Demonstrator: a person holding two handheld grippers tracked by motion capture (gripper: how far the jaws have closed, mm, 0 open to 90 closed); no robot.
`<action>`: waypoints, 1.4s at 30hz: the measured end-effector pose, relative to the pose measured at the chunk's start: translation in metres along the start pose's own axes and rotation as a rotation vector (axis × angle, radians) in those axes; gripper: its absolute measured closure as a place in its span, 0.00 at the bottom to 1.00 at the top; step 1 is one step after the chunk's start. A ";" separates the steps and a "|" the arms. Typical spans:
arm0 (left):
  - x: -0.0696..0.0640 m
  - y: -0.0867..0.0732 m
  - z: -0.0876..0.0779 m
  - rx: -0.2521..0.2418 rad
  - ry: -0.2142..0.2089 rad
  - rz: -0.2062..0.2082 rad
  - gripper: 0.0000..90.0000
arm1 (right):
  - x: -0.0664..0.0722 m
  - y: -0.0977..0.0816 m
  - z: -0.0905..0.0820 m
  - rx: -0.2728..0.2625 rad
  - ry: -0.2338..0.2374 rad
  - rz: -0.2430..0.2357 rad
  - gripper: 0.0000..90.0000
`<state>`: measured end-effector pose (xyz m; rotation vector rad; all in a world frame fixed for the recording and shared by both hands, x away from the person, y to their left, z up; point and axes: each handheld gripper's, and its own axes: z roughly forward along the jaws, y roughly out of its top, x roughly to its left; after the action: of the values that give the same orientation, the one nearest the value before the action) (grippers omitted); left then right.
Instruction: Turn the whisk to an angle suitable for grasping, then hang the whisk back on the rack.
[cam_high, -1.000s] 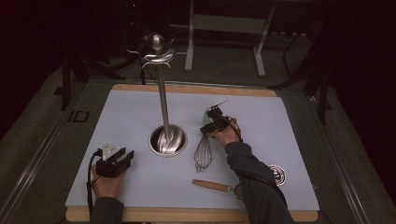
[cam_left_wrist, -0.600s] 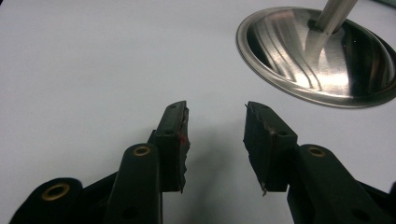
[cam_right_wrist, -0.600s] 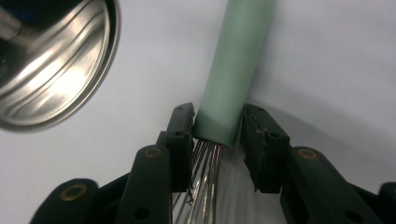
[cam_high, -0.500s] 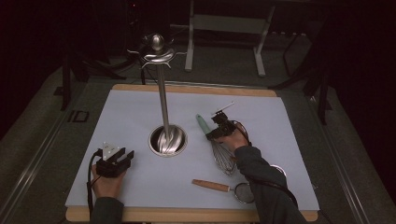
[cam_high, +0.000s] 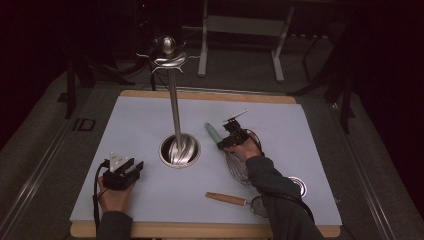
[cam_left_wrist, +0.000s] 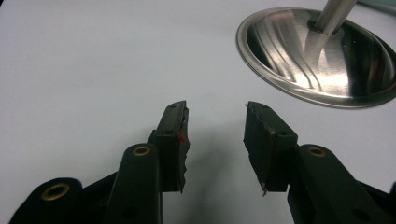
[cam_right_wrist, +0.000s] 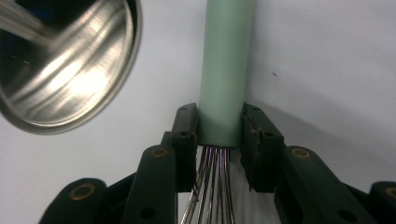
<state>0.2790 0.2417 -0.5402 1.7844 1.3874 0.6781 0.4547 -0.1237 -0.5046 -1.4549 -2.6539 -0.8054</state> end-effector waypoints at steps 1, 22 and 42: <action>0.000 0.000 0.000 0.000 0.000 0.000 0.66 | 0.000 0.000 0.000 0.000 0.000 0.000 0.76; 0.000 0.000 0.000 0.002 0.001 -0.002 0.66 | 0.004 -0.002 -0.038 -0.153 0.093 0.002 0.77; -0.001 0.000 -0.001 -0.002 0.005 0.012 0.66 | 0.016 -0.011 -0.077 -0.318 0.176 -0.162 0.77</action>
<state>0.2781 0.2411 -0.5398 1.7922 1.3794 0.6903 0.4195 -0.1500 -0.4391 -1.1599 -2.6232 -1.3550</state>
